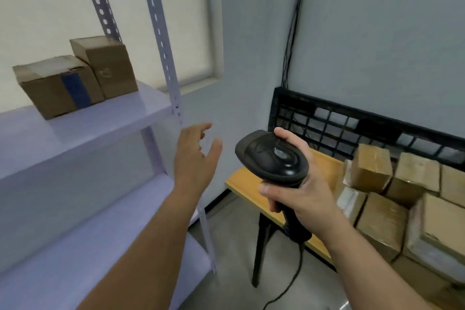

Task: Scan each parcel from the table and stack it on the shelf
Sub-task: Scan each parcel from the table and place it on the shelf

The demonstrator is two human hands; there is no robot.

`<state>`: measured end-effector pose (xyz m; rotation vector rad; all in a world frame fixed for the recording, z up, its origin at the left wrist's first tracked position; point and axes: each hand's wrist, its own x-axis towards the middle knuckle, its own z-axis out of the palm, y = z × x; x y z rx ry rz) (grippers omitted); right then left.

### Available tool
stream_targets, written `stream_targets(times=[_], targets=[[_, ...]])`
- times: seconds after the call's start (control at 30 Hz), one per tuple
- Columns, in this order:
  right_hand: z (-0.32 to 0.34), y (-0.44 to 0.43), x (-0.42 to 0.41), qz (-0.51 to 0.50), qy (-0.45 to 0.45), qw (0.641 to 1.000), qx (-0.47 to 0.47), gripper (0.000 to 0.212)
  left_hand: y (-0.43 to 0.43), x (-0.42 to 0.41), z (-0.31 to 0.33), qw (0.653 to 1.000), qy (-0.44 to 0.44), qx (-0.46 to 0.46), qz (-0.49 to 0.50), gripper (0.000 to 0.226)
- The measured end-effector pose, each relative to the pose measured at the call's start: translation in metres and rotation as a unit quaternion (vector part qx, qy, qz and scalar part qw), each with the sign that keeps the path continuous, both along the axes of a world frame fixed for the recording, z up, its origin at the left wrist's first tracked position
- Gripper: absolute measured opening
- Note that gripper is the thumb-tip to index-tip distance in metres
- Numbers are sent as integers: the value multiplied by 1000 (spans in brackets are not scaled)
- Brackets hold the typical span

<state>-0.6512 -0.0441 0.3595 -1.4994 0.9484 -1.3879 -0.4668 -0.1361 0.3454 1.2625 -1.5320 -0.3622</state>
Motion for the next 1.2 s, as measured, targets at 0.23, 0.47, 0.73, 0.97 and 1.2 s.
stream_targets(times=[0.23, 0.47, 0.73, 0.97, 1.2], targets=[[-18, 49, -99, -66, 19, 998, 7, 85, 42, -135, -64, 979, -58, 144, -129, 39], [-36, 89, -186, -168, 20, 985, 27, 87, 54, -225, -99, 937, -177, 220, -207, 48], [-43, 111, -234, -240, 4, 970, 47, 83, 37, -277, -129, 875, -311, 269, -256, 52], [-48, 109, -241, -292, 25, 954, 61, 83, 6, -292, -148, 803, -442, 309, -254, 45], [-48, 95, -228, -314, 14, 946, 83, 82, -17, -277, -143, 799, -472, 292, -230, 53]])
